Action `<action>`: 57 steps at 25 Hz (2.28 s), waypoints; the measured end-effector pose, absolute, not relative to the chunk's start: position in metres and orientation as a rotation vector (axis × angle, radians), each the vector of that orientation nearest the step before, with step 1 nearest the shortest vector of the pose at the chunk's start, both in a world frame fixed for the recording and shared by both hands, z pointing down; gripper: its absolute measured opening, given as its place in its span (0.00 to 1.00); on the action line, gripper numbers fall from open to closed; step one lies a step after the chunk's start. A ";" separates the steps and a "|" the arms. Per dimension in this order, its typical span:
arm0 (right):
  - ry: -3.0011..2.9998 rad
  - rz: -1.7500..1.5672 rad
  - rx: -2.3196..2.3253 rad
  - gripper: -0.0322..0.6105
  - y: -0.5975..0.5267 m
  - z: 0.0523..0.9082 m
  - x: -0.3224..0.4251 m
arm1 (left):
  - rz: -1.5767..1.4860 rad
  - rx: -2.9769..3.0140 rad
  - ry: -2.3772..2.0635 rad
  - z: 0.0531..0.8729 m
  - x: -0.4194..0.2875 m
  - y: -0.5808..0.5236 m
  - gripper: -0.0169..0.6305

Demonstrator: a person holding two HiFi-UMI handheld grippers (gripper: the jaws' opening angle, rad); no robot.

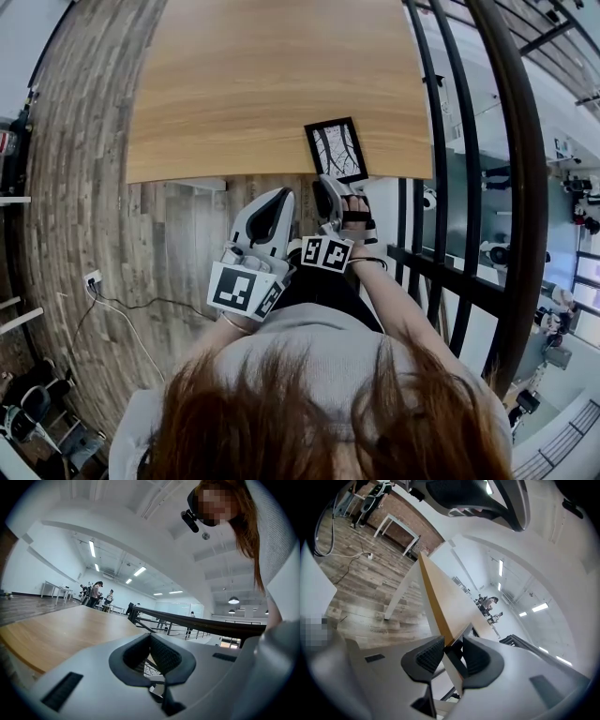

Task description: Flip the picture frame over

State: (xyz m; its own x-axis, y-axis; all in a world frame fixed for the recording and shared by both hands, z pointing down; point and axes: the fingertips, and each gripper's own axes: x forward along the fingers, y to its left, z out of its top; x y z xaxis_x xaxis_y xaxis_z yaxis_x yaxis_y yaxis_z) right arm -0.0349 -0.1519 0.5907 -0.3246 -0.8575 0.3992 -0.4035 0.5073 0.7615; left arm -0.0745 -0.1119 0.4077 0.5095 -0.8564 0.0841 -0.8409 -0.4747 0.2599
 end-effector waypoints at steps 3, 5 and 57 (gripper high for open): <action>-1.943 -0.696 1.044 0.21 -0.154 0.590 -0.036 | -0.078 2.489 -1.428 0.409 -0.073 -0.112 0.04; -1.949 -0.692 1.035 0.21 -0.154 0.591 -0.036 | -0.077 2.489 -1.429 0.409 -0.073 -0.112 0.04; -2.807 0.150 1.525 0.07 -0.129 0.332 0.026 | -0.252 2.676 -1.380 0.332 -0.032 -0.116 0.04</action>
